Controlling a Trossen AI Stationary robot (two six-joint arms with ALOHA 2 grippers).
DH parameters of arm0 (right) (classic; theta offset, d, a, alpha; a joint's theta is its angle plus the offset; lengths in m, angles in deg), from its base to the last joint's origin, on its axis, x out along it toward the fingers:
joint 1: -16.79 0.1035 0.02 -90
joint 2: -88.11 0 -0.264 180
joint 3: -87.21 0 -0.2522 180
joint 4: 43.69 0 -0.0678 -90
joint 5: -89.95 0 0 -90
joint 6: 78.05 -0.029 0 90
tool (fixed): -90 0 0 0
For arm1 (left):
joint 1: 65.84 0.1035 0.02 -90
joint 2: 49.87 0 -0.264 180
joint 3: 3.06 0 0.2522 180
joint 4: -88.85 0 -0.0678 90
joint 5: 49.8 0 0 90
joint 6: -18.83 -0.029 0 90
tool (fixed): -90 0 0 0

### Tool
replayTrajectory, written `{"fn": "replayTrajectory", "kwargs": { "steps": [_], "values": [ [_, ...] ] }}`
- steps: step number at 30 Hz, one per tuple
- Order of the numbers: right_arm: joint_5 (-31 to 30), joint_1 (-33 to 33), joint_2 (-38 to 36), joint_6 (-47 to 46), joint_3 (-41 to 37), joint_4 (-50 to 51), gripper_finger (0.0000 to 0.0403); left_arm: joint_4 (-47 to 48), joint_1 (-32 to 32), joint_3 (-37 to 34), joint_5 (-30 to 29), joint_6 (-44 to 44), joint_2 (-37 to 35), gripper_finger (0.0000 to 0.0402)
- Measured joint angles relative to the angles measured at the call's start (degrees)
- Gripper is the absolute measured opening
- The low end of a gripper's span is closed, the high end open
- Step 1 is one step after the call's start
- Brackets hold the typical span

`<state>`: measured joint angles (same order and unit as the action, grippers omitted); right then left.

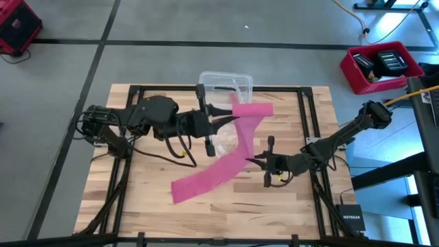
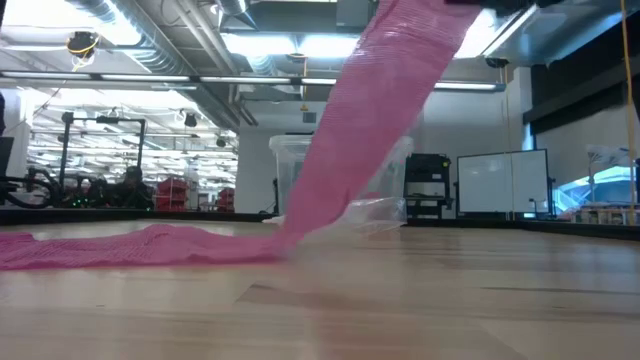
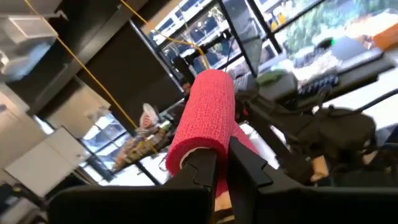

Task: Roll bandage
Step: Roll the pink bandage

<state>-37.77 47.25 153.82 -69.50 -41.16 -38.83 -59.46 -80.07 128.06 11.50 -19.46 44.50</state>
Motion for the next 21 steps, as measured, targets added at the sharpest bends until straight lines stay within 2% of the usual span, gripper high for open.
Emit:
{"fn": "replayTrajectory", "kwargs": {
  "steps": [7, 13, 18, 21],
  "values": [
    [3.8, -3.2, 0.1, 3.5, 1.4, 4.2, 0.0001, 1.9, 0.0, 0.1, 0.0, -9.2, 0.0, 0.0013],
    [4.8, -3.1, 0.1, 5.3, 4.2, 4.7, 0.0001, 1.7, 0.1, 0.1, 0.0, -17.0, 0.0, 0.0013],
    [6.1, -3.1, 0.1, 3.9, 7.7, 7.0, 0.0016, -5.1, -0.3, 0.1, 0.0, -29.9, 0.1, 0.0013],
    [2.5, -3.1, 0.0, 2.5, 7.8, 7.2, 0.0032, -4.9, -0.5, 0.1, -0.2, -26.3, -0.4, 0.0013]
  ]
}}
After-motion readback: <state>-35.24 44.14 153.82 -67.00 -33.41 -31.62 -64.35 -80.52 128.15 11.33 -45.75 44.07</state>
